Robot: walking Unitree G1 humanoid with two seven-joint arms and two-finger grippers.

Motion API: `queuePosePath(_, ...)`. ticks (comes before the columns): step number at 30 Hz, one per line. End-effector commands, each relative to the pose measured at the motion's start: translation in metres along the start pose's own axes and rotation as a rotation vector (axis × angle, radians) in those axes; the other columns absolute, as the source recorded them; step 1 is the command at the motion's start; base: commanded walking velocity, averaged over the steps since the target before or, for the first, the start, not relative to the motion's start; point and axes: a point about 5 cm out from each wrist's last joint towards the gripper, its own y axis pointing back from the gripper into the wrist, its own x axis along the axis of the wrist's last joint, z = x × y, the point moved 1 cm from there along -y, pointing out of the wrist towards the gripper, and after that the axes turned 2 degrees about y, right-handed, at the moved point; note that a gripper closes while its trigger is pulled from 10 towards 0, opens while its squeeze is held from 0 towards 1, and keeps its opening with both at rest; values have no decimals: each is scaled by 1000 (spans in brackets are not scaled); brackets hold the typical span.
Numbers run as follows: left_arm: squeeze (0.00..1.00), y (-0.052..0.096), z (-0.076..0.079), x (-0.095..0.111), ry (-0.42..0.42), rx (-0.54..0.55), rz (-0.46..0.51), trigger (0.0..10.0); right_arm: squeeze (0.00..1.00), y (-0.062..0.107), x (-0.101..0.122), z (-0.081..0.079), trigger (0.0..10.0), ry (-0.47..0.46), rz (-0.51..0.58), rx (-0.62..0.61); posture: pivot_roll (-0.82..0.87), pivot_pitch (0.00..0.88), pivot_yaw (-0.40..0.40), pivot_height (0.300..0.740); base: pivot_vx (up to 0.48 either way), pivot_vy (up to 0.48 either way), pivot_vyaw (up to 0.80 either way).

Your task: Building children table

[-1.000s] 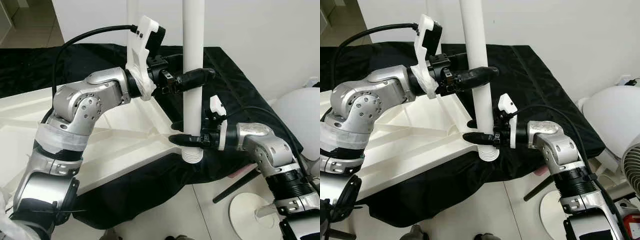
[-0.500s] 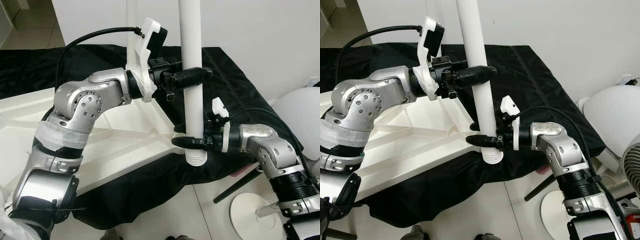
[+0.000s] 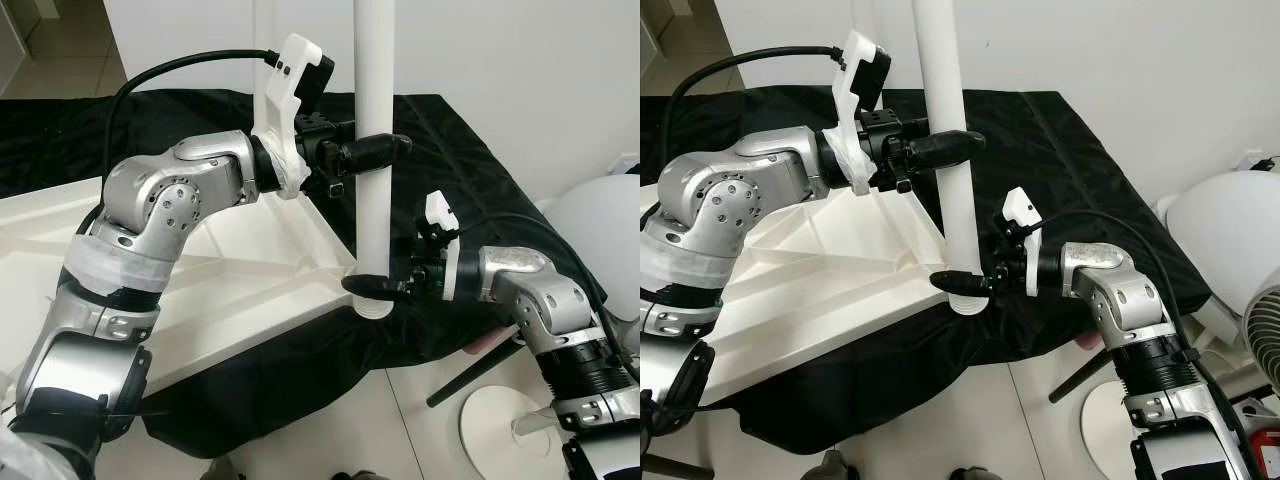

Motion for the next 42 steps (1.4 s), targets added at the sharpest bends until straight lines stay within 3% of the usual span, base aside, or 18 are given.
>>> queuePosePath(1, 0, -2, 6, 13, -37, -101, -8, 10000, 0, 3, 9, 7, 10000, 22, 39, -74, 52, 48, -48, 740, 0, 0, 0)
queuePosePath(6, 0, -2, -1, 24, -80, -8, -9, 10000, 0, 4, 13, 10, 10000, 30, 66, -131, 52, 48, -46, 740, 0, 0, 0)
queuePosePath(8, 0, -1, -5, 31, -83, 42, -2, 10000, 0, 3, 16, 14, 10000, 44, 91, -201, 50, 51, -42, 740, 0, 0, 0)
queuePosePath(10, 0, -2, -14, 42, -89, 156, 40, 10000, 0, -2, 23, 24, 10000, 53, 159, -362, 49, 48, -40, 740, 0, 0, 0)
queuePosePath(13, 0, -2, -17, 46, -91, 198, 68, 10000, 0, -4, 26, 26, 10000, 54, 188, -420, 49, 48, -40, 740, 0, 0, 0)
queuePosePath(18, 0, -6, -24, 48, -188, 402, 123, 10000, 0, -26, 38, 27, 10000, 134, 238, -628, 37, 55, -38, 740, 0, 0, 0)
queuePosePath(20, 0, -6, -24, 48, -188, 402, 123, 10000, 0, -26, 38, 27, 10000, 134, 238, -628, 37, 55, -38, 740, 0, 0, 0)
queuePosePath(22, 0, -10, -24, 48, -156, 436, 156, 10000, 0, -37, 39, 27, 10000, 154, 230, -684, 36, 58, -35, 740, 0, 0, 0)
queuePosePath(24, 0, -14, -25, 45, -180, 472, 151, 10000, 0, -45, 41, 28, 10000, 160, 228, -713, 46, 63, -40, 740, 0, 0, 0)
queuePosePath(25, 0, -19, -25, 44, -251, 517, 155, 10000, 0, -53, 42, 29, 10000, 172, 221, -740, 46, 63, -40, 740, 0, 0, 0)
queuePosePath(30, 0, -29, -20, 38, -223, 538, 170, 10000, 0, -68, 44, 32, 10000, 209, 203, -785, 60, 75, -42, 740, 0, 0, 0)
queuePosePath(42, 0, -39, -8, 37, -232, 546, 196, 10000, 0, -77, 42, 41, 10000, 229, 177, -921, 72, 83, -53, 740, 0, 0, 0)
